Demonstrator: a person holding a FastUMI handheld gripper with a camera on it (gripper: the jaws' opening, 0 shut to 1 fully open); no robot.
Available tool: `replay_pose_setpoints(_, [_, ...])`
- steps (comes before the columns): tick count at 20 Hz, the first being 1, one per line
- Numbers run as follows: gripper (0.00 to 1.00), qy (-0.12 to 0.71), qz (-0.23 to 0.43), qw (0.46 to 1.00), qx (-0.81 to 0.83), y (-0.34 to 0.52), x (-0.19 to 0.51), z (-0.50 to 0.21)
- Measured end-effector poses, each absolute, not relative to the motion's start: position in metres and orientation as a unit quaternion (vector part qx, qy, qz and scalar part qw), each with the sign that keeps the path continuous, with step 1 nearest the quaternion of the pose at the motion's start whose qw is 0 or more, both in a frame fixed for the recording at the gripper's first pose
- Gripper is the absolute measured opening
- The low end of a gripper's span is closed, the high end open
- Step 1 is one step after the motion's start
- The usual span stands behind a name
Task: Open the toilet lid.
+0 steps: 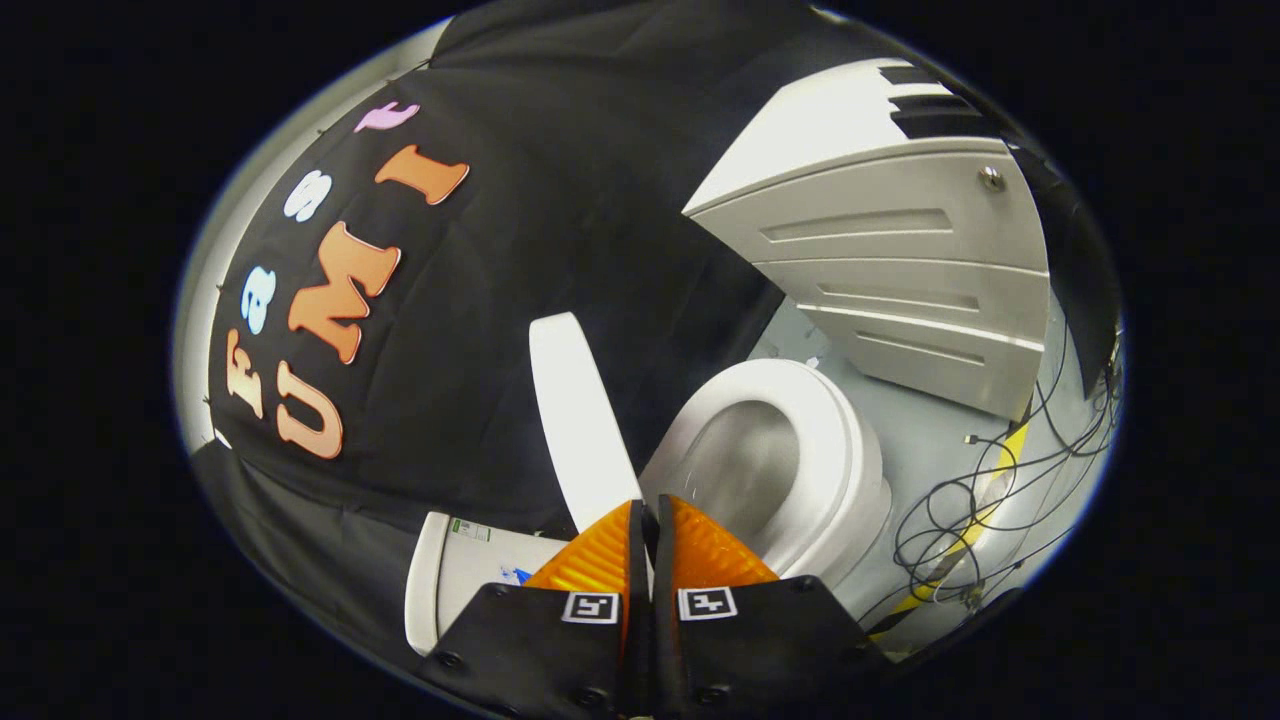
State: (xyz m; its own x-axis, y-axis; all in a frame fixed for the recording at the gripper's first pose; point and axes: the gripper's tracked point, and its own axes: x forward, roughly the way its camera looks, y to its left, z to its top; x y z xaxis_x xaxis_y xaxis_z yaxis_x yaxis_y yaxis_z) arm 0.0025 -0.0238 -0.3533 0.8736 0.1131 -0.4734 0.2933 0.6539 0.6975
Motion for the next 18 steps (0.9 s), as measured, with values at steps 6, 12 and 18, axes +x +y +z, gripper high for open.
replay_pose_setpoints(6, [0.08,0.230,-0.059,0.892,0.385,0.011,-0.003,-0.324])
replay_pose_setpoints(12, [0.08,0.218,-0.058,0.911,0.346,0.048,-0.004,-0.297])
replay_pose_setpoints(18, [0.08,0.217,-0.050,0.935,0.276,0.091,-0.003,-0.273])
